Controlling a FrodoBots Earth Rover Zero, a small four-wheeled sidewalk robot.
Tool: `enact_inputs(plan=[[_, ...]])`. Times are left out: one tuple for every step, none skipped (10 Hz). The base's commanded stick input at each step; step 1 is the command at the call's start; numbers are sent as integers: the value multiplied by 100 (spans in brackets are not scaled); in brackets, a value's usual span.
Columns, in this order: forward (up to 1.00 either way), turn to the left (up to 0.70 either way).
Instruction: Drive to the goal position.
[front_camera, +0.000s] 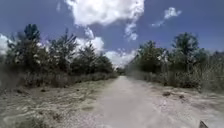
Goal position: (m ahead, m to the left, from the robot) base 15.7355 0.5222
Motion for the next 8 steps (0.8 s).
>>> enact_inputs(plan=[[45, 0], [45, 0], [45, 0], [45, 0], [45, 0], [45, 0], [45, 0], [45, 0]])
